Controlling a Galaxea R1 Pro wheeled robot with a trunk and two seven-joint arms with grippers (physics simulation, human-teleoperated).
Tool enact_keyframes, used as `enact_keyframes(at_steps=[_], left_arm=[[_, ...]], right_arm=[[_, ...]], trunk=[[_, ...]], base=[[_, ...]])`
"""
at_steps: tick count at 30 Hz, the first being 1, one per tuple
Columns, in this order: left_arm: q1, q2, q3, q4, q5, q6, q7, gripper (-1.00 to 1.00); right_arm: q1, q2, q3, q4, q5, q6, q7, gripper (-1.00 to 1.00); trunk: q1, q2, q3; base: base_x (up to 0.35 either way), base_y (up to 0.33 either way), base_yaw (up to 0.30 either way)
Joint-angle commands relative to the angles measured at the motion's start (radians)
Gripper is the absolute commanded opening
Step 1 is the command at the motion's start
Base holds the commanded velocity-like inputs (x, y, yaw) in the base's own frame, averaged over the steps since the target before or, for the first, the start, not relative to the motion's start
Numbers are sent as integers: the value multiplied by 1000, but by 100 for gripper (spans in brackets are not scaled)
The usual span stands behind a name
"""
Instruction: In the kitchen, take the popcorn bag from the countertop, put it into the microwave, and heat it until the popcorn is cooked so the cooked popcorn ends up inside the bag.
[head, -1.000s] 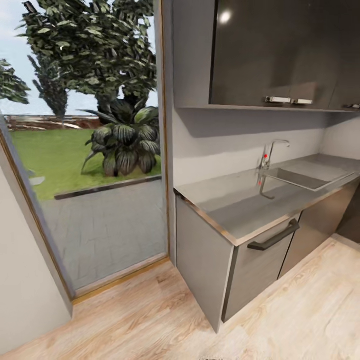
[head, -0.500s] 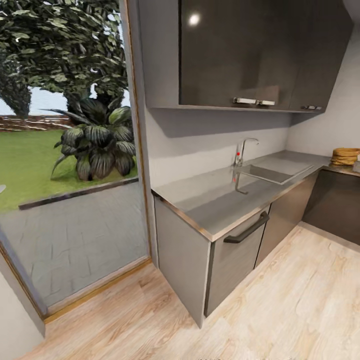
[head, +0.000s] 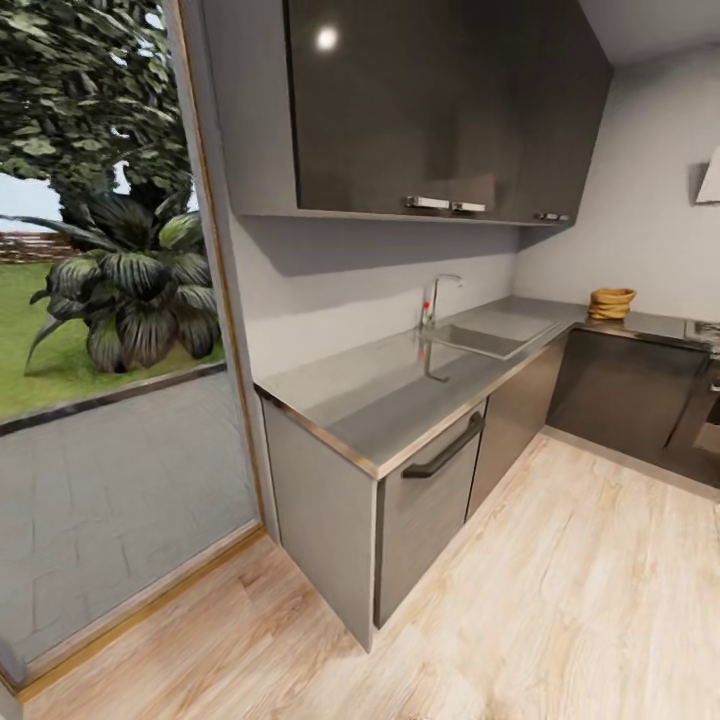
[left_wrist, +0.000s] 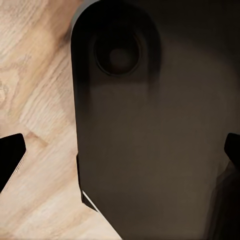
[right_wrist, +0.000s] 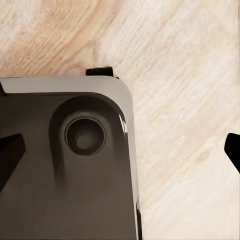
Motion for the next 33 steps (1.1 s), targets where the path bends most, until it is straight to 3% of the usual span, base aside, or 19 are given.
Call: enact_keyframes(at_steps=[1,33], left_arm=[[1,0,0,-2,0,0,0,100],[1,2,-1,0,0,1,0,100]], right_arm=[[-1,0,-8,2,0,-9,0,100],[-1,0,-8,14,0,-17,0,100]], trunk=[[0,0,-1],[0,0,-1]], base=[[0,0,-298],[0,0,-298]])
